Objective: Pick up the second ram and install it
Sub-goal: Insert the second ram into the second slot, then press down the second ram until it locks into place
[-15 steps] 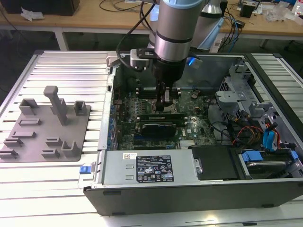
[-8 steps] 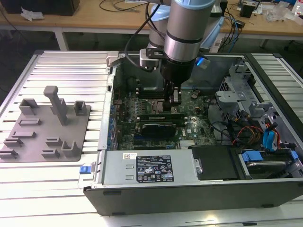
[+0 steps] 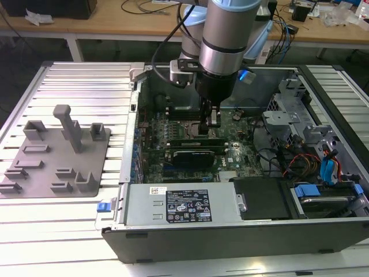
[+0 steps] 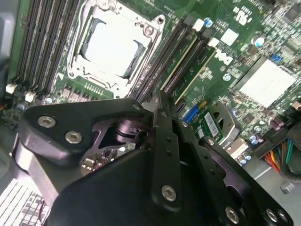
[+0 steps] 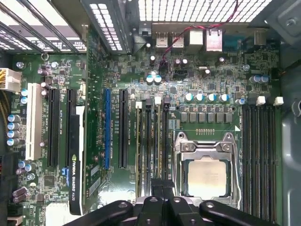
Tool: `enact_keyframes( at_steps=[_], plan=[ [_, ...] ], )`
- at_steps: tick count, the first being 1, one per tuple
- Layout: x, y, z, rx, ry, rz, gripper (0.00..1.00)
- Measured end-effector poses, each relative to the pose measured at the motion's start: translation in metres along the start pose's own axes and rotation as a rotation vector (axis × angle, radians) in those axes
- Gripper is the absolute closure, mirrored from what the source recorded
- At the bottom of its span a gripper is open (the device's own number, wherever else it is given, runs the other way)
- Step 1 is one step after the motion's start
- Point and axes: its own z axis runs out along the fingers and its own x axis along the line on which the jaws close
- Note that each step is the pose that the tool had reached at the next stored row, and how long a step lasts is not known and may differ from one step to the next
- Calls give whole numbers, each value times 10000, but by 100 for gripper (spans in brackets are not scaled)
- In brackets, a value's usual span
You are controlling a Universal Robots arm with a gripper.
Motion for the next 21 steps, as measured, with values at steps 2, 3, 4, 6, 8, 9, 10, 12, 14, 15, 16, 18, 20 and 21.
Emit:
enact_keyframes(
  at_steps=[2,3,4,6,8,9,10,12,14,15,16,18,20,21],
  plan=[
    [0,41,2,221,4,-2,92],
    [0,65,3,225,4,-2,92],
    [11,66,3,225,5,-3,92],
    [14,65,4,226,3,-2,92],
    [15,66,4,226,4,-2,92],
    [16,66,4,225,4,-2,92],
    [16,66,4,225,4,-3,92],
    [17,66,4,225,4,-2,92],
    [17,66,4,226,4,-2,92],
    [18,65,4,226,4,-3,92],
    [18,66,4,225,4,-3,92],
    [19,57,3,217,5,-5,92],
    [19,-48,2,172,3,-2,92],
    [20,-118,1,142,4,-4,92]
  ],
)
